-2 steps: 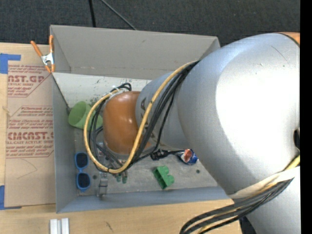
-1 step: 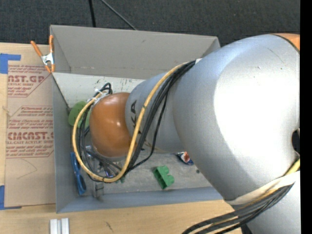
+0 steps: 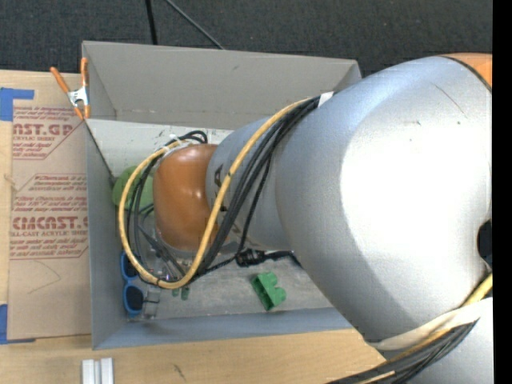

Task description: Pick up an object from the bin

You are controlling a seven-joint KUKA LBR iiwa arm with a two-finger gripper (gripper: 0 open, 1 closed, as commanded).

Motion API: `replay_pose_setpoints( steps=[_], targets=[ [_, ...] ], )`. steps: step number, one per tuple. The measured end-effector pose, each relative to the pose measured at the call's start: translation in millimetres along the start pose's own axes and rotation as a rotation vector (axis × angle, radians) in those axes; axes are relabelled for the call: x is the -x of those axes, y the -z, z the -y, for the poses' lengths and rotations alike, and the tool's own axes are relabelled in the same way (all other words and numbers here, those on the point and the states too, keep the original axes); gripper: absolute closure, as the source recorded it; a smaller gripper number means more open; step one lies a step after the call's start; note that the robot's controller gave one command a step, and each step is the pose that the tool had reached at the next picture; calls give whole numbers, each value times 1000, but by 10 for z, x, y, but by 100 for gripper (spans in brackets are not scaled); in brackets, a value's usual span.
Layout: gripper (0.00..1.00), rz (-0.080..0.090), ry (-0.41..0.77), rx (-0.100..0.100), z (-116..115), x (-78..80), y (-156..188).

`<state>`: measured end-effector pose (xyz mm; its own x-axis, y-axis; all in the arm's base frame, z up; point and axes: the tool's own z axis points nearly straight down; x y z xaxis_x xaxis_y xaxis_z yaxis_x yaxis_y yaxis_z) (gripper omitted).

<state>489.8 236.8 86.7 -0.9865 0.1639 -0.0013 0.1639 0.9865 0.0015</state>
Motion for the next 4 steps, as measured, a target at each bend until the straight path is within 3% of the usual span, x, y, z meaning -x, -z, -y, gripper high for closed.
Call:
replay_pose_setpoints(
  steps=[1, 2, 3, 4],
  targets=[
    [0, 11, 445, 4, -71, -48, -87],
    [0, 16, 638, 4, -59, -44, -136],
    [0, 18, 1044, 0, -43, 26, -138],
    [0, 8, 952, 0, 190, 88, 634]
  ],
)
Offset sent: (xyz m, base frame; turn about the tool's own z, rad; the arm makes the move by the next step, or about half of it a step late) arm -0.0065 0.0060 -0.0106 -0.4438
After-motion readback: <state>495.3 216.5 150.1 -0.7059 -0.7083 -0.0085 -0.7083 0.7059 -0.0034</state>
